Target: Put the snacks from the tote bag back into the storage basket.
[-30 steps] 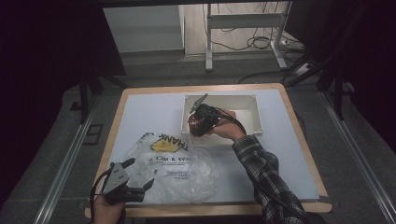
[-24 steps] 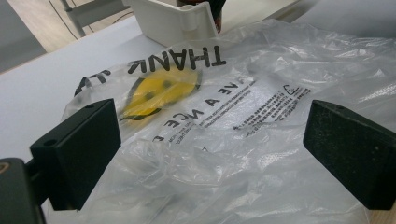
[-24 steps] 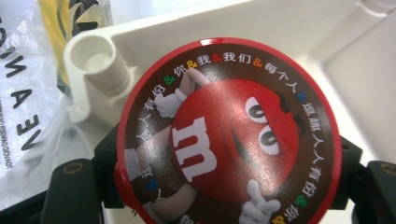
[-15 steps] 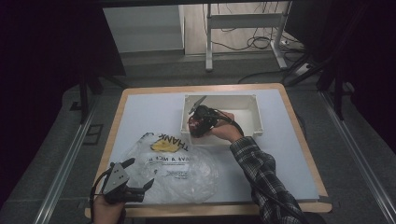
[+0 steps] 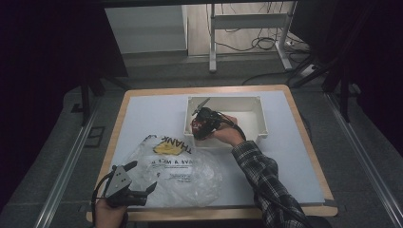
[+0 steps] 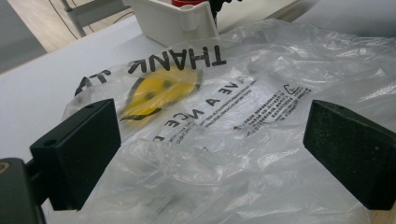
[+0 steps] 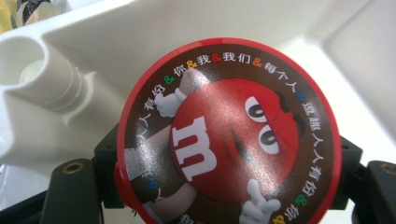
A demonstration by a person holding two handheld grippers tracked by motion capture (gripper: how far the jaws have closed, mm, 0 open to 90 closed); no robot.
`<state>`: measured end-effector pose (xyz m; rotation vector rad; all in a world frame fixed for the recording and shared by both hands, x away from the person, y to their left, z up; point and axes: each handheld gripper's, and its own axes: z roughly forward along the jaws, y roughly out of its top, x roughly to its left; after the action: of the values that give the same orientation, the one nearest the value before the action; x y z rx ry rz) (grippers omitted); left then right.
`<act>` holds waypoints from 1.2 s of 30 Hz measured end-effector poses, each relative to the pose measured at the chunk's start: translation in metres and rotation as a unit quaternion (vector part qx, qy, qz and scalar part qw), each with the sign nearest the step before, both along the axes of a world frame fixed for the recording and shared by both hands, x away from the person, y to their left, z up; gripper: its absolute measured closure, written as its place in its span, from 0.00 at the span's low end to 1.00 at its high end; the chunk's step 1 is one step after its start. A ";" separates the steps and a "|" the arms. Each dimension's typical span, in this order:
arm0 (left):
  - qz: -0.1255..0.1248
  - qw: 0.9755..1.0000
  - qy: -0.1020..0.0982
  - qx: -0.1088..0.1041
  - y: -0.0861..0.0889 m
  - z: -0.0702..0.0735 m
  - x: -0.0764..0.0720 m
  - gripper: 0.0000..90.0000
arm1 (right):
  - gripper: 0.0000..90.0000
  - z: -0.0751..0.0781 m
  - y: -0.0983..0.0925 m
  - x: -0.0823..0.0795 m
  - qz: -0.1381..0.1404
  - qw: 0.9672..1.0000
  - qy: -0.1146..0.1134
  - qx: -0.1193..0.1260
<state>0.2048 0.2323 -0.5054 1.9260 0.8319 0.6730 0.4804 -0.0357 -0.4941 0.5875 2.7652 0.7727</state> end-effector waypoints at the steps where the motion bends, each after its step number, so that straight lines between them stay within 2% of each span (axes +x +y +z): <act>1: 0.000 1.000 0.000 0.000 0.000 0.000 0.000 0.04 | 0.29 0.000 0.000 0.000 -0.001 1.000 0.001 0.000; 8: 0.001 1.000 -0.001 -0.001 0.000 0.000 0.000 0.04 | 0.28 -0.002 -0.001 0.003 -0.014 1.000 0.014 0.014; 13: 0.001 1.000 -0.001 0.000 0.000 0.000 0.000 0.04 | 0.18 -0.001 -0.003 0.002 -0.012 1.000 0.008 0.027; 21: 0.001 1.000 -0.001 0.000 0.000 0.000 0.000 0.04 | 0.10 0.002 -0.006 0.000 -0.012 0.999 0.002 0.033; 26: 0.000 1.000 -0.001 0.001 0.000 0.000 0.000 0.04 | 0.09 0.008 -0.011 0.000 -0.019 0.999 0.003 0.051; 36: -0.001 1.000 0.000 0.002 -0.001 0.000 0.000 0.04 | 0.08 0.014 -0.011 -0.006 -0.013 0.998 -0.008 0.056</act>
<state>0.2046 0.2312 -0.5053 1.9301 0.8283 0.6740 0.4748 -0.0467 -0.4803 0.6347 2.7076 0.9261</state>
